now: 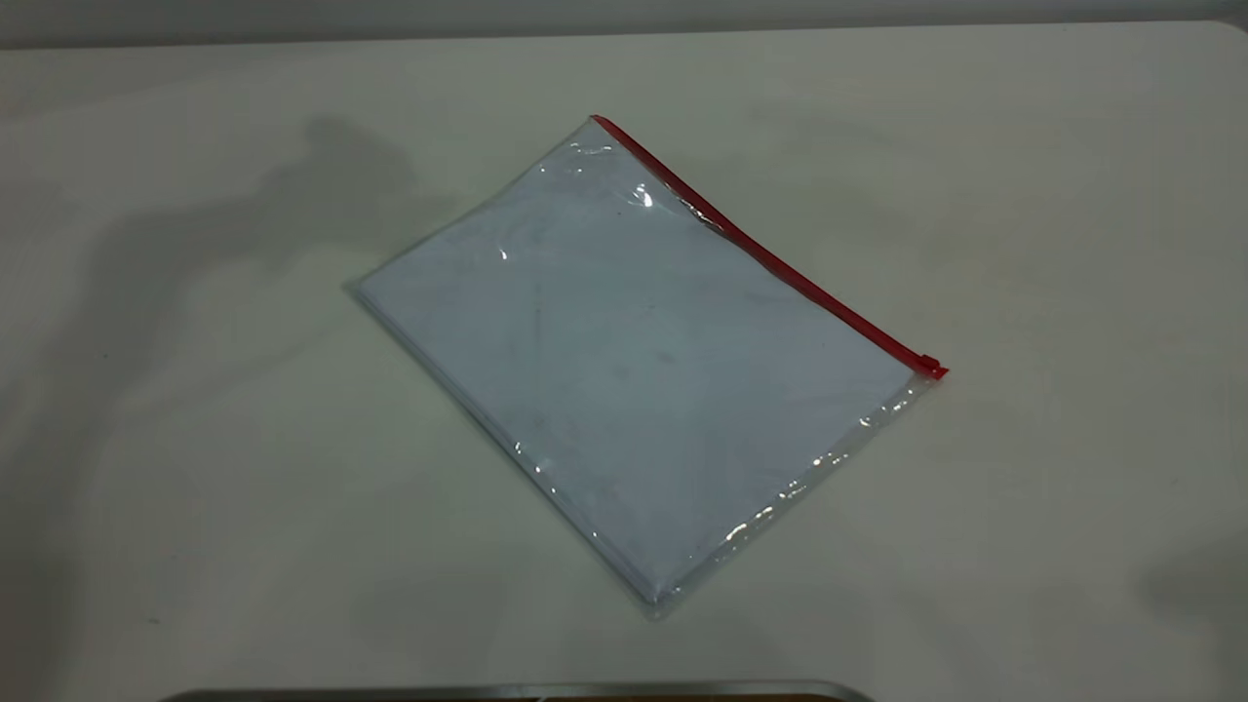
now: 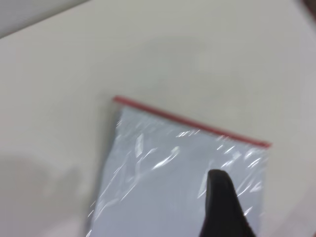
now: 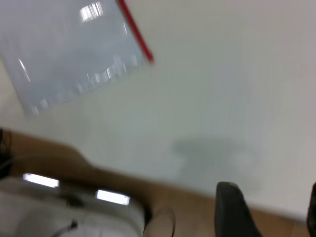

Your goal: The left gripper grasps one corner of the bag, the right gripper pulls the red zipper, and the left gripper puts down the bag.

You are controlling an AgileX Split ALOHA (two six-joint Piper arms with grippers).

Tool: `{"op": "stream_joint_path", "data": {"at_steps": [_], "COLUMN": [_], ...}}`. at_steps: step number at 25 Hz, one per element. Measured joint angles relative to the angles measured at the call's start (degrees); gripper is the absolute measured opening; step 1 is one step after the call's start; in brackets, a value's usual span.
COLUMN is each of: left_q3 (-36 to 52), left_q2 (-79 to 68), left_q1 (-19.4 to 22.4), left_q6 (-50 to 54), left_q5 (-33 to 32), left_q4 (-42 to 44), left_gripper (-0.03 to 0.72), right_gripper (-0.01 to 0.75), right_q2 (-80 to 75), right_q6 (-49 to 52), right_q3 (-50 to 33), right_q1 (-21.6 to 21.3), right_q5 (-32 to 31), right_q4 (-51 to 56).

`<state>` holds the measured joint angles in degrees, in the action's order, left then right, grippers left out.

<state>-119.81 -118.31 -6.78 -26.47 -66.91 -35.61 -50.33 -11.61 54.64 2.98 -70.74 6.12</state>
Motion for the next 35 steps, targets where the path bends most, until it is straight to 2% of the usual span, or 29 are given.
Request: {"op": "stream_joint_path", "data": {"at_steps": [5, 9, 15, 18, 27, 35], "left_q3": [0.44, 4.07, 13.73, 21.32, 51.76, 67.19], "left_q2": [4.79, 8.70, 15.94, 20.55, 34.96, 43.35], "left_q1": [-8.02, -12.94, -17.81, -18.66, -18.78, -18.78], "left_q6": [8.37, 13.58, 18.90, 20.28, 21.22, 21.74], "left_q5": [0.00, 0.00, 0.00, 0.00, 0.00, 0.00], "left_q4": [14.15, 22.24, 27.62, 27.84, 28.90, 30.68], "left_gripper": [0.511, 0.511, 0.511, 0.511, 0.511, 0.511], "right_gripper": [0.402, 0.402, 0.402, 0.402, 0.402, 0.402], "right_q2": [9.49, 16.35, 20.35, 20.43, 20.43, 20.43], "right_q6": [5.96, 7.05, 7.48, 7.48, 7.48, 7.48], "right_q3": [-16.04, -24.46, -27.05, -27.05, -27.05, -27.05], "right_q1": [0.00, 0.00, 0.00, 0.00, 0.00, 0.00], "right_q5": [2.68, 5.86, 7.09, 7.26, 7.35, 7.42], "right_q4": [-2.46, -2.86, -4.28, -4.28, -4.33, -4.37]}}
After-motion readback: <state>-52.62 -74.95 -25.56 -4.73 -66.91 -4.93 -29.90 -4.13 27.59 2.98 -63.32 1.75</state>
